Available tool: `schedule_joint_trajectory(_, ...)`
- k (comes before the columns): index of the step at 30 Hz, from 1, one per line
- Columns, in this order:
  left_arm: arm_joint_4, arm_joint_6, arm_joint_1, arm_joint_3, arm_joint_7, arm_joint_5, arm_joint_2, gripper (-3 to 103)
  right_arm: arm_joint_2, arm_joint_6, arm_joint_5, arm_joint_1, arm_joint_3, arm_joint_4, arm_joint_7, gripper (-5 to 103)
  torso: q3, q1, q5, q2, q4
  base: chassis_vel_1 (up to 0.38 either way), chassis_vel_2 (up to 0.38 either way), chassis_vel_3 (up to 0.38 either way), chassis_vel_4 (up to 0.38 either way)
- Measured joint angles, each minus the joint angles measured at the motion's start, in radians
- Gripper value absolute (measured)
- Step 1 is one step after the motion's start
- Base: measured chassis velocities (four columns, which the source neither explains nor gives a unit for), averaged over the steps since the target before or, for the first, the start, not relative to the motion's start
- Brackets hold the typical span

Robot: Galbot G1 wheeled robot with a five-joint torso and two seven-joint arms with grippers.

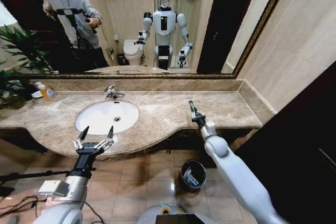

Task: Pick up the trash from the sink and place it in the trash bin.

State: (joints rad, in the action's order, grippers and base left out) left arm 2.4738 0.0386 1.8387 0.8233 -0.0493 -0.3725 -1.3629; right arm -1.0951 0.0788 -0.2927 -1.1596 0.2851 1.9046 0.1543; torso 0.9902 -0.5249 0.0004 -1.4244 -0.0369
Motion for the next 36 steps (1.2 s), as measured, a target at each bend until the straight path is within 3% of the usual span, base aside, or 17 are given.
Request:
schedule_joint_trajectory(6, 0.0, 0.0, 0.0, 0.0, 0.001, 0.0, 0.0, 100, -0.039, -0.072, 0.078, -0.255, 0.089, 0.122, 0.006, 9, 0.0, 0.0, -0.0002, 0.0, 0.0001, 0.0, 0.0, 0.0, 0.0)
schedule_joint_trajectory(10, 0.0, 0.0, 0.0, 0.0, 0.001, 0.0, 0.0, 100, -0.069, -0.114, 0.12, -0.333, 0.111, 0.141, -0.002, 9, 0.0, 0.0, -0.0001, 0.0, 0.0001, 0.0, 0.0, 0.0, 0.0)
schedule_joint_trajectory(14, 0.0, 0.0, 0.0, 0.0, 0.0, 0.0, 0.0, 100, -0.15, -0.195, 0.221, -0.468, 0.119, 0.142, -0.02, 9, 0.0, 0.0, -0.0003, 0.0, 0.0001, 0.0, 0.0, 0.0, 0.0)
schedule_joint_trajectory(19, 0.0, 0.0, 0.0, 0.0, 0.0, 0.0, 0.0, 100, -0.224, -0.248, 0.28, -0.549, 0.104, 0.091, -0.034, 9, 0.0, 0.0, -0.0005, 0.0, 0.0002, 0.0, 0.0, 0.0, 0.0)
schedule_joint_trajectory(28, 0.0, 0.0, 0.0, 0.0, 0.0, 0.0, 0.0, 100, -0.27, -0.303, 0.303, -0.557, 0.078, -0.118, -0.041, 9, 0.0, 0.0, -0.0005, 0.0, 0.0001, 0.0, 0.0, 0.0, 0.0)
schedule_joint_trajectory(36, 0.0, 0.0, 0.0, 0.0, 0.0, 0.0, 0.0, 100, -0.266, -0.276, 0.234, -0.421, 0.075, -0.397, -0.136, 8, 0.0, 0.0, -0.0004, 0.0, 0.0001, 0.0, 0.0, 0.0, 0.0)
